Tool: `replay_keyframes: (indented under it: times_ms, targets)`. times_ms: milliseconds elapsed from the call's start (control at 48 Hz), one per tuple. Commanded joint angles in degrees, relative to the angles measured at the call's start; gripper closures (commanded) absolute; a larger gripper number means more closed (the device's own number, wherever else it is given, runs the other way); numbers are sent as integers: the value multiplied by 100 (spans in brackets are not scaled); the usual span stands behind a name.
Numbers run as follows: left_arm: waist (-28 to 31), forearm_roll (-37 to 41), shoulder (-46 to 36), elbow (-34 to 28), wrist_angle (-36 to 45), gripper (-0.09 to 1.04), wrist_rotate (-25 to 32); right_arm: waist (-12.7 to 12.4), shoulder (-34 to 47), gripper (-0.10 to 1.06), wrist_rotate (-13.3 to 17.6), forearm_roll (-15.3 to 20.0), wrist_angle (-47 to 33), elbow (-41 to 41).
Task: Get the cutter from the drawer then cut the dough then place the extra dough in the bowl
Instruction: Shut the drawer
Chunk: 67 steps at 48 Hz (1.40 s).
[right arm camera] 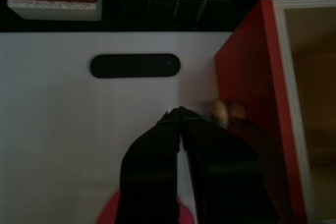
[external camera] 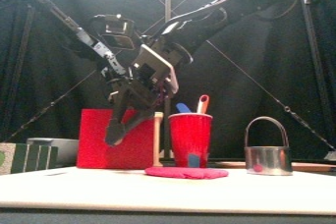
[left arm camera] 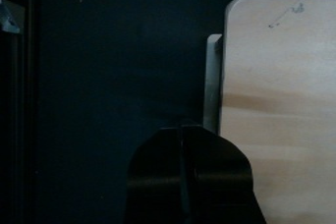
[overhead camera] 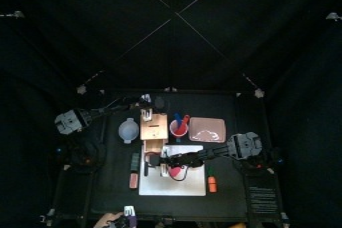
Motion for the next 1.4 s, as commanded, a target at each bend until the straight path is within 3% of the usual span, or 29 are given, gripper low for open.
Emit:
replay_keyframes:
  times_ms: [21, 896, 1083, 1396]
  targets:
    - [-9, 44, -62, -167, -44, 69, 26, -141, -105, 85, 0, -88, 62, -185]
    - [-18, 97, 176, -378, -79, 69, 255, -747, 26, 85, -18, -396, 88, -343]
    - [-18, 97, 176, -387, -79, 70, 255, -826, 18, 85, -9, -615, 88, -387]
    - [-9, 97, 176, -387, -229, 70, 237, -932, 18, 85, 0, -659, 88, -413]
